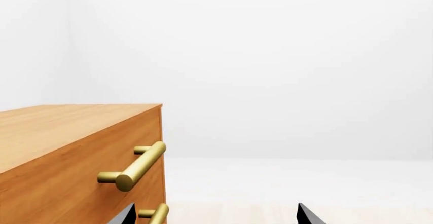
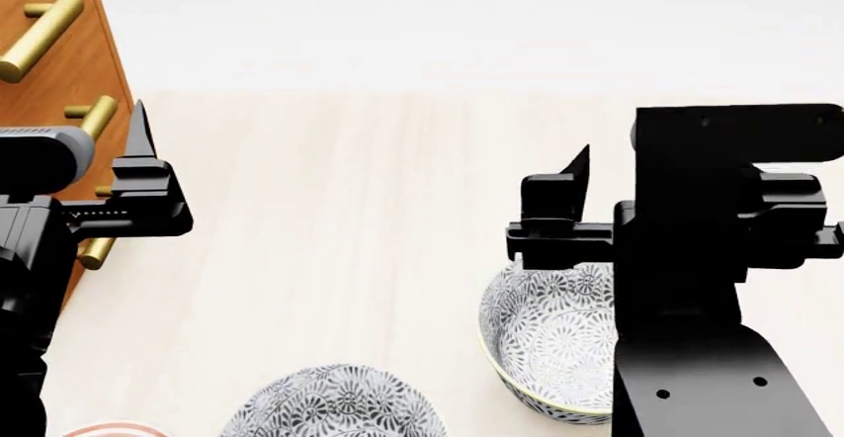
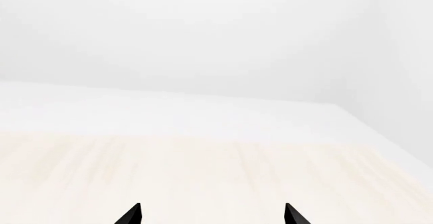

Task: Stack the bowl at the front on the bowl in the middle.

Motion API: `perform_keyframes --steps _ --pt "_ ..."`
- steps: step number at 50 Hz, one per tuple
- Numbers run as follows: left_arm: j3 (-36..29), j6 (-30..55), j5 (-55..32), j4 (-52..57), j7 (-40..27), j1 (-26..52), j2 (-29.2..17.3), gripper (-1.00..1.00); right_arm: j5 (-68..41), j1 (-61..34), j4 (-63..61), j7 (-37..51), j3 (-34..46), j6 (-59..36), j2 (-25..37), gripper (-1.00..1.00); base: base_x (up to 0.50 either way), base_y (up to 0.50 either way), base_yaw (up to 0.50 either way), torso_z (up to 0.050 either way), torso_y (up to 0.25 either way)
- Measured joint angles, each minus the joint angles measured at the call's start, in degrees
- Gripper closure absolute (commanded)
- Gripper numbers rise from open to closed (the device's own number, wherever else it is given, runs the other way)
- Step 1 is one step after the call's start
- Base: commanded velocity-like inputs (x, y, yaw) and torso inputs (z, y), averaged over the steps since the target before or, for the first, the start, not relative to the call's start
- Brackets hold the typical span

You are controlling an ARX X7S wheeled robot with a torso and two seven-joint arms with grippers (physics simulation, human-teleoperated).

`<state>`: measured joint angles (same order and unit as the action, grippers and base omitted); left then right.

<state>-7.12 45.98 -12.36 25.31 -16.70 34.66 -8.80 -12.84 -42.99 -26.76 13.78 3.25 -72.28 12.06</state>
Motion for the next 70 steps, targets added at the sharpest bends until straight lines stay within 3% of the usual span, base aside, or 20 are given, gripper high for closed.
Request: perform_keyframes --steps 35,46,70 --pt "-0.9 -0.1 -1.2 0.4 -1.1 -0.1 -0.9 -1.00 -5.3 -16.9 29.0 -3.4 -14.9 -14.3 0.5 -1.00 0.00 0.00 0.00 0.000 0.000" --pt "-1.1 0.0 -1.5 0.4 -1.4 0.0 -1.2 -1.00 -5.4 -18.0 42.7 -5.5 -15.5 -12.4 2.9 -1.00 0.00 0.00 0.00 0.000 0.000" --pt "-1.7 -0.3 -2.2 0.1 -2.0 -0.2 -1.8 -1.00 -4.7 -18.0 58.3 -7.8 -14.9 -6.0 5.0 -1.00 0.00 0.00 0.00 0.000 0.000"
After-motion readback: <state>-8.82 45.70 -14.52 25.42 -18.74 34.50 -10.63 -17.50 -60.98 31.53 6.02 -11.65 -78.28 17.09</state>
